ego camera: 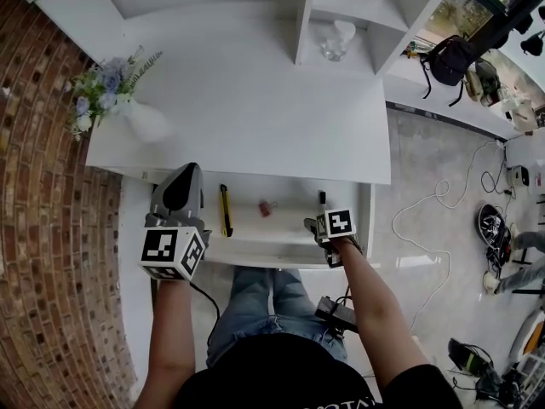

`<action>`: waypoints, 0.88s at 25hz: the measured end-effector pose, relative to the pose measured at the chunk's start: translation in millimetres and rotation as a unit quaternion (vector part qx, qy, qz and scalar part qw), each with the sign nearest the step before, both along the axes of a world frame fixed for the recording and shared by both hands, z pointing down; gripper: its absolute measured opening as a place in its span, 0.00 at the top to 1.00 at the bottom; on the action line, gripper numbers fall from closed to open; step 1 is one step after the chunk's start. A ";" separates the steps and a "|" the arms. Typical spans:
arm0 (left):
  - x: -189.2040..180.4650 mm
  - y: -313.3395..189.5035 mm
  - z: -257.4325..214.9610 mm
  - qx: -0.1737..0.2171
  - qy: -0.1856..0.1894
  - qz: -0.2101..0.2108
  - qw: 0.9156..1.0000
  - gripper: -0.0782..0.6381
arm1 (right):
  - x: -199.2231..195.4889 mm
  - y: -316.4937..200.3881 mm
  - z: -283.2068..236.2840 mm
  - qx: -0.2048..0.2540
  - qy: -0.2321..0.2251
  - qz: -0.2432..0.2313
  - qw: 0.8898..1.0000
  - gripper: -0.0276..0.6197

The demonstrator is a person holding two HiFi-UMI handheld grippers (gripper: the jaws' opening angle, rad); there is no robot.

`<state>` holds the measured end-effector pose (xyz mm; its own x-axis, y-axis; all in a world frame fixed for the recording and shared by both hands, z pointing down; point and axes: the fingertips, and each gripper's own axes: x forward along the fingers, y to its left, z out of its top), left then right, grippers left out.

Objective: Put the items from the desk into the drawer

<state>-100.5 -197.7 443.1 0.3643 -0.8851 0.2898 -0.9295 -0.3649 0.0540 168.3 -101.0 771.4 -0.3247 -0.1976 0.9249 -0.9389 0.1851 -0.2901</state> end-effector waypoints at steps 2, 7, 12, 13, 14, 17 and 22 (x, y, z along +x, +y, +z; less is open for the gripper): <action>0.4 -2.0 -4.6 0.006 0.006 0.001 1.000 0.89 | 0.8 -1.4 -10.3 0.007 -0.001 0.001 1.000 0.29; 1.0 -4.4 -19.1 0.022 0.014 0.006 1.000 0.89 | 2.2 0.0 -39.5 0.014 -0.010 0.014 1.000 0.29; -2.9 -3.3 -37.5 0.042 0.021 0.008 0.999 0.89 | 1.2 -4.4 -73.2 0.050 -0.022 0.014 0.998 0.30; -4.5 -3.1 -41.4 0.046 0.022 0.007 0.999 0.89 | -0.3 -7.9 -83.3 0.065 -0.025 0.009 0.998 0.30; -6.3 -2.8 -45.1 0.051 0.023 0.007 0.998 0.89 | -4.5 -13.2 -96.4 0.084 -0.033 0.004 0.996 0.30; -11.6 -2.8 -55.5 0.064 0.025 0.005 0.998 0.89 | -10.7 -25.1 -128.7 0.121 -0.048 0.004 0.991 0.30; -15.8 -5.9 -75.1 0.092 0.023 0.008 0.995 0.89 | -3.2 -27.3 -158.5 0.131 -0.030 0.011 0.991 0.30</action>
